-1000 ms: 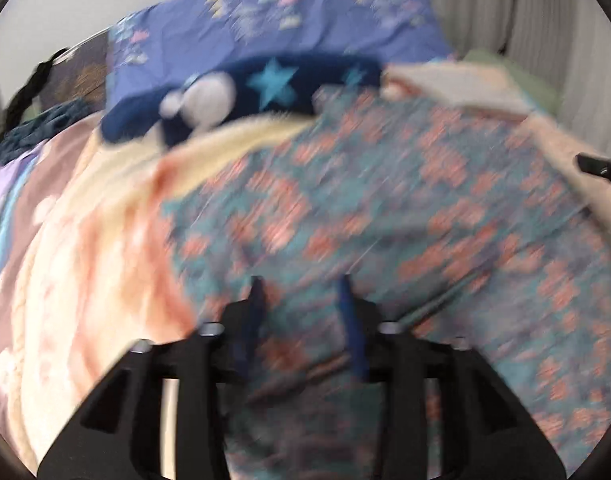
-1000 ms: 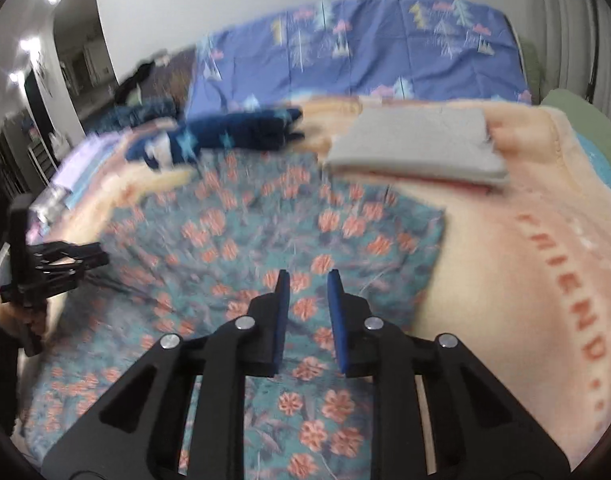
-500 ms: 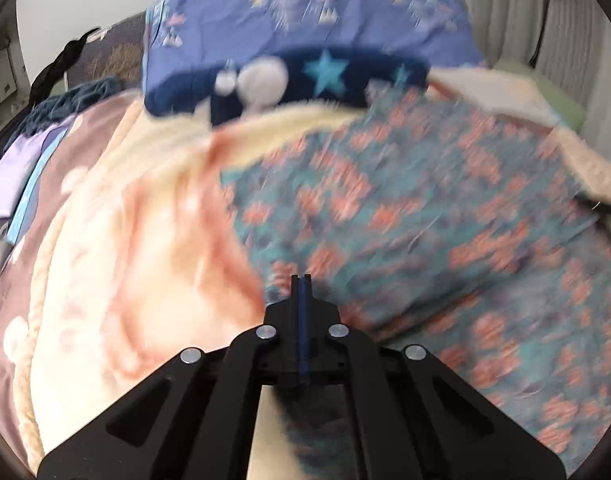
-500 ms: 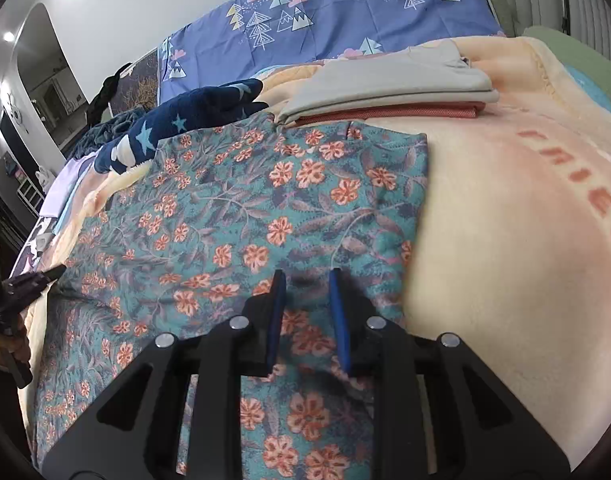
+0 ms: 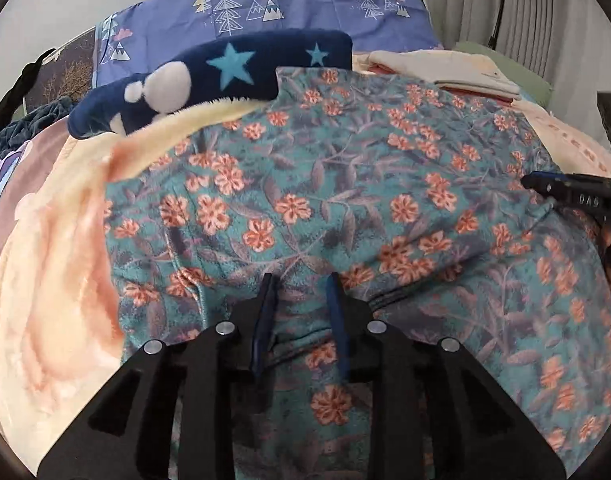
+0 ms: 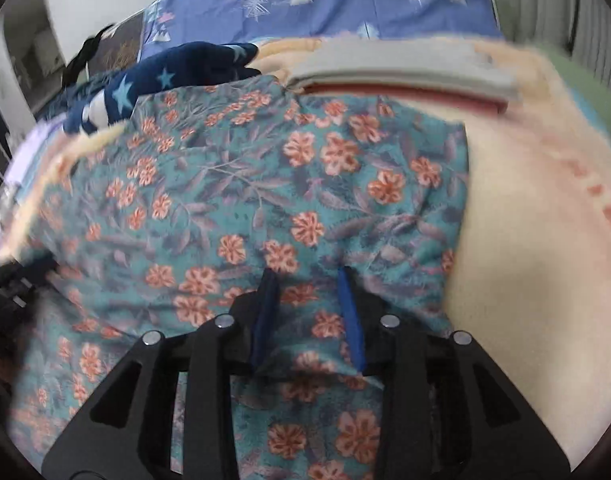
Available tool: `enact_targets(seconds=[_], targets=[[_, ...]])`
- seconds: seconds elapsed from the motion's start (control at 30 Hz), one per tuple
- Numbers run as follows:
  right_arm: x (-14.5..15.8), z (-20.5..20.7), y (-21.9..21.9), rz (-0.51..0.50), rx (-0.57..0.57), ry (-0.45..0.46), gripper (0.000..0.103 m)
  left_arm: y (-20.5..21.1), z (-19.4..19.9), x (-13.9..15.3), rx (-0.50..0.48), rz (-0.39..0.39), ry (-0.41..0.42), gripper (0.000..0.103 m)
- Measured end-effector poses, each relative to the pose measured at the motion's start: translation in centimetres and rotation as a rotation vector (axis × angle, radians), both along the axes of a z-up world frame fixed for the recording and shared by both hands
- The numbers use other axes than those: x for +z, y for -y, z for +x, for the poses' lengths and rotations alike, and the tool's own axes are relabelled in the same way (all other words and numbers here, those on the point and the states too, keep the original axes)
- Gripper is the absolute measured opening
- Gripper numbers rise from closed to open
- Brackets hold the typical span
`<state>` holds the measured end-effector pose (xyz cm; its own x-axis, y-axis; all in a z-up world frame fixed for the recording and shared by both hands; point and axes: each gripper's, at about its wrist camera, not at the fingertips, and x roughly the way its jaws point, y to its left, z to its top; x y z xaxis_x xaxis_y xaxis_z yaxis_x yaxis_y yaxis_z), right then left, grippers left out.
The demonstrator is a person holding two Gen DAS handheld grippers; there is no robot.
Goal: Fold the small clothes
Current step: 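Grasp the shirt hem with both grippers and lift it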
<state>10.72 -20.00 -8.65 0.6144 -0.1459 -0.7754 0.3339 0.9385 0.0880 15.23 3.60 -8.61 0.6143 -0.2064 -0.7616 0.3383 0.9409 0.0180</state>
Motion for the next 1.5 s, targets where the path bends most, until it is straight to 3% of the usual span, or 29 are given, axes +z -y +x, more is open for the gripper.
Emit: enact_targets(seconds=[0.1, 0.2, 0.23, 0.27, 0.33, 0.4, 0.57, 0.7, 0.77, 1.0, 1.3, 1.5], targets=[[0.3, 0.0, -1.0, -0.06, -0.001, -0.006, 0.033, -0.7, 0.0, 0.2, 0.003, -0.043, -0.01, 0.029], [1.6, -1.8, -0.5, -0.019, -0.003, 0.054, 0.036, -2.3, -1.5, 1.9, 0.036, -0.106, -0.02, 0.035], [2.2, -2.7, -0.3, -0.007, -0.001, 0.071, 0.045, -2.7, -2.3, 2.5, 0.033, -0.112, -0.005, 0.04], [2.8, -3.9, -0.2, -0.003, 0.004, 0.086, 0.048, -2.9, -3.2, 2.9, 0.028, -0.101, 0.019, 0.05], [4.1, -6.4, 0.0, -0.022, 0.037, 0.114, 0.048, -4.2, -5.8, 3.5, 0.031, -0.063, 0.064, 0.059], [4.9, -8.6, 0.4, -0.051, 0.031, 0.121, 0.048, -5.6, -7.7, 3.4, 0.037, -0.058, 0.055, 0.059], [4.0, -12.5, 1.9, 0.023, 0.0, 0.105, 0.046, -8.1, -10.6, 1.5, 0.06, -0.047, -0.013, 0.059], [2.4, -14.5, 2.4, 0.105, -0.012, 0.095, 0.041, -9.3, -12.1, 0.9, 0.068, -0.147, -0.048, 0.058], [1.8, -15.4, 2.3, 0.146, -0.006, 0.096, 0.042, -9.6, -13.0, 0.8, 0.052, -0.201, -0.062, 0.049], [0.7, -19.6, 2.1, 0.269, 0.037, 0.092, 0.041, -9.5, -16.4, 0.1, -0.001, -0.26, -0.105, 0.043], [0.3, -24.8, 0.9, 0.319, 0.105, 0.071, 0.041, -9.7, -20.6, -0.3, -0.068, -0.277, -0.129, 0.043], [-0.6, -29.9, 1.0, 0.442, 0.087, 0.141, 0.039, -9.9, -24.2, -0.1, -0.092, -0.272, -0.101, 0.043]])
